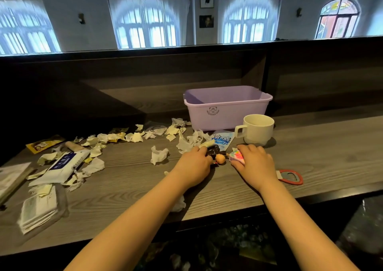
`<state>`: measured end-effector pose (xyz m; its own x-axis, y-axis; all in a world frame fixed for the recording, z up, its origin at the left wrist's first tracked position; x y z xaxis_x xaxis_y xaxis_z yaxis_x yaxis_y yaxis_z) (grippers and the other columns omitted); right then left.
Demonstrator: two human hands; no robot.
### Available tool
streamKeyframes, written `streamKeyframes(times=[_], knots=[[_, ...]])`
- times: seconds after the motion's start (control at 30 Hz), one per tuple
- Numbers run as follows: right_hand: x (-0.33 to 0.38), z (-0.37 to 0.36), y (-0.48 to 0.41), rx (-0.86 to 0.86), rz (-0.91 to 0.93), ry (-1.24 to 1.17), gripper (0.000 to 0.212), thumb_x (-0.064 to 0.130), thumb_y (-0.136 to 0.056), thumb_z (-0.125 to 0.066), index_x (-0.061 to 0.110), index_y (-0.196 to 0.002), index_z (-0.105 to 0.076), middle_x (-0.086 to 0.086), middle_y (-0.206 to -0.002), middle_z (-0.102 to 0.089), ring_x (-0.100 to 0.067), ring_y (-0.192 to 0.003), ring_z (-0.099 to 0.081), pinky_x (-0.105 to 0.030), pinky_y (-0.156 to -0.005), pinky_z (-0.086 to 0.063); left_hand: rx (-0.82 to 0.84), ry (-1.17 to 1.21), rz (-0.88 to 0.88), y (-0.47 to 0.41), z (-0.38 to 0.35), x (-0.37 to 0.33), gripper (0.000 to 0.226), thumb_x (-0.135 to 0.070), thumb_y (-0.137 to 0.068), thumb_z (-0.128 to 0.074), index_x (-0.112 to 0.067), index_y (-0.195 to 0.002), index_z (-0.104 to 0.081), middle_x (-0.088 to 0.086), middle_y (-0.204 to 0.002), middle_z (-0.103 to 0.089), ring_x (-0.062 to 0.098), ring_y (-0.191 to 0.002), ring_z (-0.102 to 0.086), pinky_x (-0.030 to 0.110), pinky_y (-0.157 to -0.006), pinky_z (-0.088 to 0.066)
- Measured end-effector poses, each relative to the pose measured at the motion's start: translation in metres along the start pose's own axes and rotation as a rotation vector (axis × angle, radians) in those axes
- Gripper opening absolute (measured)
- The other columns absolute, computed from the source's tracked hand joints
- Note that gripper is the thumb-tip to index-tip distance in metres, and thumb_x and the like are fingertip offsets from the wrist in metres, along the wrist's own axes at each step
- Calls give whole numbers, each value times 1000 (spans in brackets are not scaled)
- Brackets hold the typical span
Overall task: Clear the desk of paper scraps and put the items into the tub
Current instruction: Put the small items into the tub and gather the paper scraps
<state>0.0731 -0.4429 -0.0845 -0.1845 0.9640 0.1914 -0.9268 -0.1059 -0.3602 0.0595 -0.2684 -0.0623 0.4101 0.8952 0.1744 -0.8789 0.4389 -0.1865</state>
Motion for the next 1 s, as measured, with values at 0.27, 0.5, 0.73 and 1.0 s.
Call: streamKeyframes(times=[0.27,0.5,0.73,1.0], knots=[[3,14,8,-171,-32,-484,37,28,-85,-65,13,-115,-51,-8,-115,-56,-19,-100,-46,-30,-74,-44,-351,236,114,9,11,16,25,-28,-93,-47,-11,-103,-63,3,-103,-46,18,-98,-42,27,-77,-38],[17,26,-15,-211,87,-562,33,17,-85,-64,14,-115,-51,-5,-116,-55,-13,-102,-45,-24,-78,-40,-456,860,463,-7,52,55,18,-20,-92,-53,-7,-87,-63,6,-85,-57,17,-78,-54,22,-65,-42],[37,54,-86,-366,142,-535,32,26,-87,-64,12,-117,-60,-5,-119,-57,-19,-109,-52,-24,-81,-39,-580,1241,668,-49,84,100,21,-13,-91,-53,-16,-71,-56,2,-66,-54,12,-60,-49,20,-50,-37],[27,57,-176,-366,-68,-450,34,29,-82,-69,9,-106,-55,-12,-116,-51,-29,-109,-49,-36,-82,-44,-579,1395,746,-97,80,115,10,-10,-89,-58,-16,-97,-54,9,-102,-61,23,-99,-63,38,-87,-55]])
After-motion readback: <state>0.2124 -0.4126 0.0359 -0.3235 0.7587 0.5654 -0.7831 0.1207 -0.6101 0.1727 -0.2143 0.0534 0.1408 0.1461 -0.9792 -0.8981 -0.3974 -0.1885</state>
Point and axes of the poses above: each hand's wrist, its own y-axis away from the middle knuckle, its own z-axis out of the back of the hand, x = y × z, the point moved 2 cm from there along -y, towards the middle knuckle
